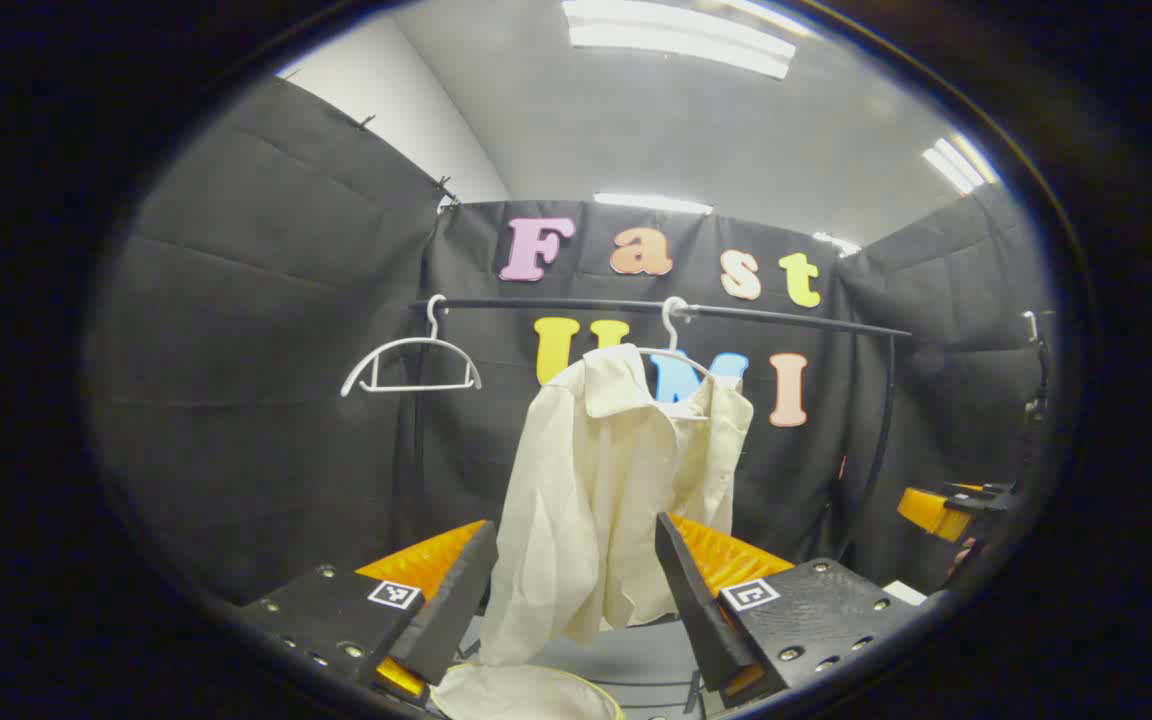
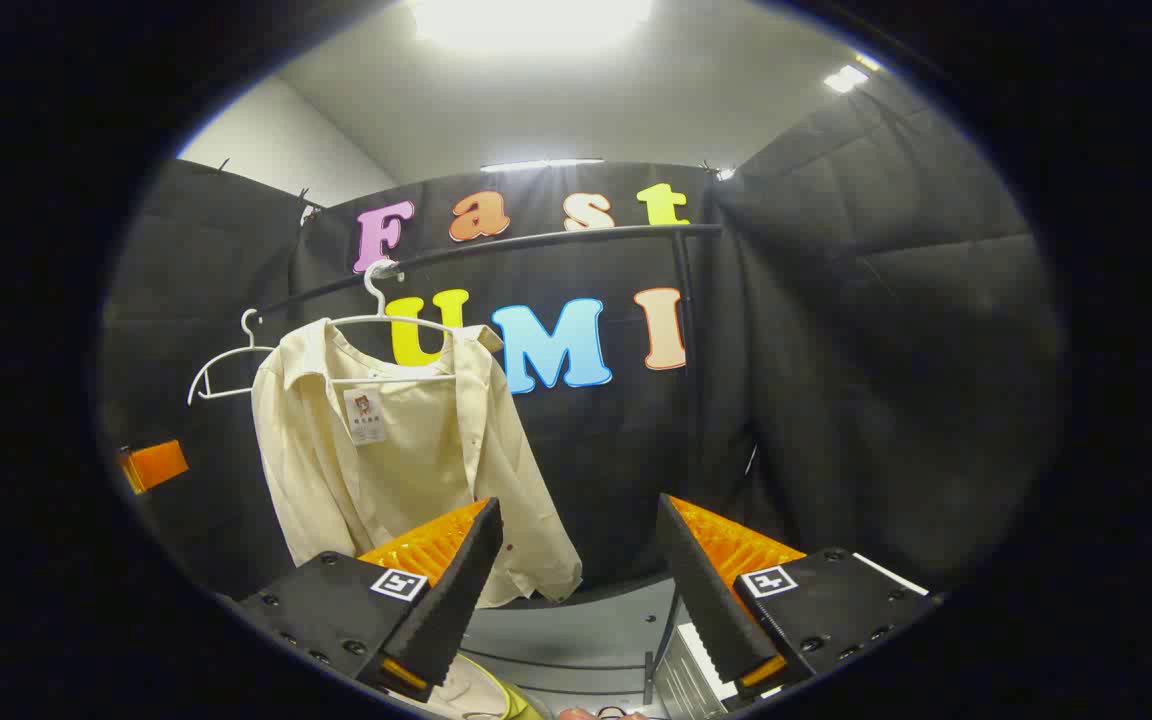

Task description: Grasp the clothes on the hanger with both hands and then place them into the laundry hamper below.

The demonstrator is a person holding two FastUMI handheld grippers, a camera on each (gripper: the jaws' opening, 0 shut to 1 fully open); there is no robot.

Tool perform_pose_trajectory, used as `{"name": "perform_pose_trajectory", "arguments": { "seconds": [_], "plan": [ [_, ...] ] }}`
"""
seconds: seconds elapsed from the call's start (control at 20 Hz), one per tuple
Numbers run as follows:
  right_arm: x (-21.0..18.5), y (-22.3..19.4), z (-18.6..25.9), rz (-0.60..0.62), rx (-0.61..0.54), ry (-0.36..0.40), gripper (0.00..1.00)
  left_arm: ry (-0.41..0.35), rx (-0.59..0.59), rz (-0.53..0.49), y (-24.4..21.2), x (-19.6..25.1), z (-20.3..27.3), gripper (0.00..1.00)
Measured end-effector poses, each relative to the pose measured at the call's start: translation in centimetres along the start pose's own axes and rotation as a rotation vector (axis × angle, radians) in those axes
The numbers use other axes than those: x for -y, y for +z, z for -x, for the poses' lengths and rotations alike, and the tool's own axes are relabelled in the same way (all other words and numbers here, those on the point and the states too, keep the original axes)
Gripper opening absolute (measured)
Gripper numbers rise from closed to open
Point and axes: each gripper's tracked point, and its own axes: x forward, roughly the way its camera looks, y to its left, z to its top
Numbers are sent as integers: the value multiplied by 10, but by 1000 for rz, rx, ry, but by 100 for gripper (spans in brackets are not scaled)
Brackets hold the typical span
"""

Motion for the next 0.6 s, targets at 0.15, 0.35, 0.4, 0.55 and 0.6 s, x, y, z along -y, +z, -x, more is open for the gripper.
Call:
{"name": "perform_pose_trajectory", "arguments": {
  "seconds": [0.15, 0.35, 0.4, 0.55, 0.6],
  "plan": [
    [10, -3, 7, 0, 0, -22, 98, -13, -19, 15, -11, 1, 2, 89],
    [28, -9, 12, -1, -12, -60, 98, -1, -34, 54, -15, 3, 5, 89],
    [31, -10, 12, -1, -13, -68, 98, -1, -32, 60, -13, 4, 6, 89],
    [34, -11, 17, -21, -10, -77, 98, -3, -26, 48, -13, 5, 8, 89],
    [33, -10, 19, -25, -5, -79, 98, -7, -22, 45, -11, 6, 9, 89]
  ]
}}
